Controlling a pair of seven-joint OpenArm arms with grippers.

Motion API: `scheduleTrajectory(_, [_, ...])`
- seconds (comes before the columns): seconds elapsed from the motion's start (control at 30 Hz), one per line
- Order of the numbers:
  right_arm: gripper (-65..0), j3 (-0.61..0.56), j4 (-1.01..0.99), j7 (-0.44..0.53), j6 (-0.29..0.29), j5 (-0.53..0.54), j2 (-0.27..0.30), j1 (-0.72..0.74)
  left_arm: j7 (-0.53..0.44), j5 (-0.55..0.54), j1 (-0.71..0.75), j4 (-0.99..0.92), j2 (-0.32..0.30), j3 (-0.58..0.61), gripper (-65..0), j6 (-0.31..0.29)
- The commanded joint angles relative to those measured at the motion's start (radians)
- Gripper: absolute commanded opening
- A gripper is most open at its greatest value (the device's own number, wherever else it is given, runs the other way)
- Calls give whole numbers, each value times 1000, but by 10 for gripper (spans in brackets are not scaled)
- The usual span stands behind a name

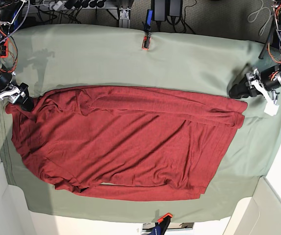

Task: Fold the T-shirt properly
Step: 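Move both grippers to the folded edge's ends and grasp, then lift the held edge with both grippers and flip it back, unfolding the shirt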

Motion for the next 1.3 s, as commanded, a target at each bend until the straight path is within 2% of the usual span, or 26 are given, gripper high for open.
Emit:
scheduleTrajectory(0.0, [-275,5,9,4,7,11,16,15,-2,31,-18,6,-1,-5,-304,-1])
scheduleTrajectory(0.33, [-275,5,9,-14,8,11,25,15,-10,55,-69,6,11,-49,-304,-1])
scheduleTrajectory(0.6, [-275,5,9,-15,8,21,26,21,-98,143,-72,6,40,-49,-304,-1])
scheduleTrajectory(0.9, [-275,5,9,-14,8,21,25,39,-91,146,-126,6,72,-49,-304,-1])
scheduleTrajectory(1.17, [-275,-3,-22,-13,8,-11,21,94,-99,198,-137,6,78,-49,-307,-1])
scheduleTrajectory(1.2, [-275,-7,-30,-8,8,-13,21,98,-105,211,-137,6,78,-49,-315,0])
scheduleTrajectory(1.27, [-275,-13,-53,-3,7,-13,21,107,-107,221,-137,6,79,-49,-376,-1])
